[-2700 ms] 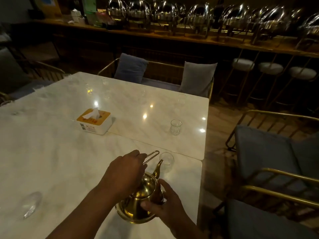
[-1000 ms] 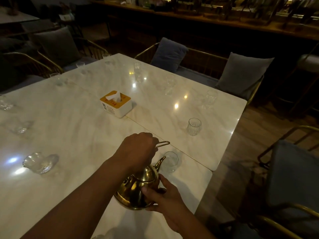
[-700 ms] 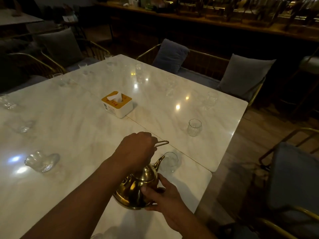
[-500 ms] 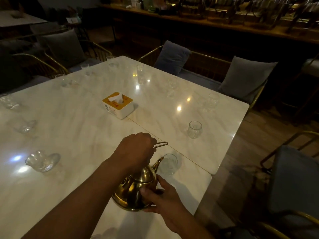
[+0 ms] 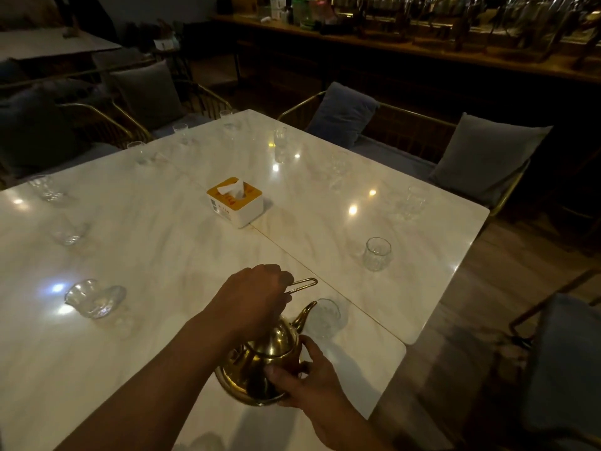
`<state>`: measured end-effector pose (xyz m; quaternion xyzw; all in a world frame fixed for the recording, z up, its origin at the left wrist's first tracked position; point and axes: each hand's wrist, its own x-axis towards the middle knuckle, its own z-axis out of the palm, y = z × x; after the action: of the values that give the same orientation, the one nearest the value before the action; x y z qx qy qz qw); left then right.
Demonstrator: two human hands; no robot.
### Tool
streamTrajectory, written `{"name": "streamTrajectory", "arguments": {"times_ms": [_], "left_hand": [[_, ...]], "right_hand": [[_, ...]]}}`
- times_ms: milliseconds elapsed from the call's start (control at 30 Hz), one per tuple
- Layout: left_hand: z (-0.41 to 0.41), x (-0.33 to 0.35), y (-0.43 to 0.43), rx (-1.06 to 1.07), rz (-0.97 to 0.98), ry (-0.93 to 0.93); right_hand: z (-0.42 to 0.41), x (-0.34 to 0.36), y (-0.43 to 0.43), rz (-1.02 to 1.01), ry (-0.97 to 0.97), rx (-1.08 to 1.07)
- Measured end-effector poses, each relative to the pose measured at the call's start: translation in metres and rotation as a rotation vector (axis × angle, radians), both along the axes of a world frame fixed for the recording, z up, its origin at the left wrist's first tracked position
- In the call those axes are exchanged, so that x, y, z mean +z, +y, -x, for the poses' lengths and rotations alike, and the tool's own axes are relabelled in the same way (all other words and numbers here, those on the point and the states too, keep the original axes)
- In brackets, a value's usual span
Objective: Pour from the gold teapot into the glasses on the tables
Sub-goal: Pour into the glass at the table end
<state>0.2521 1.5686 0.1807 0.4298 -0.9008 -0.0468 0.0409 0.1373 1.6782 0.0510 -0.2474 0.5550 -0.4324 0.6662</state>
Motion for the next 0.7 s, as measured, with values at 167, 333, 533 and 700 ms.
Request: {"name": "streamTrajectory", "arguments": {"times_ms": [167, 333, 533, 700], "left_hand": [[-0.009, -0.005, 0.005, 0.021, -0.041, -0.012], [-0.019, -0.003, 0.009, 0.028, -0.016, -0.011], [-0.02, 0.016, 0.009, 0.0, 0.068, 0.03], [-0.004, 0.035, 0.004, -0.008, 0.146, 0.095]], "right_hand": [[-0.002, -0.002, -0.001, 0.038, 0.062, -0.033], [-0.007, 0.002, -0.005, 0.102, 0.19, -0.036], [-0.002, 0.023, -0.007, 0.162, 0.259, -0.059], [0.016, 0.048, -0.015, 0.232, 0.306, -0.064]]}}
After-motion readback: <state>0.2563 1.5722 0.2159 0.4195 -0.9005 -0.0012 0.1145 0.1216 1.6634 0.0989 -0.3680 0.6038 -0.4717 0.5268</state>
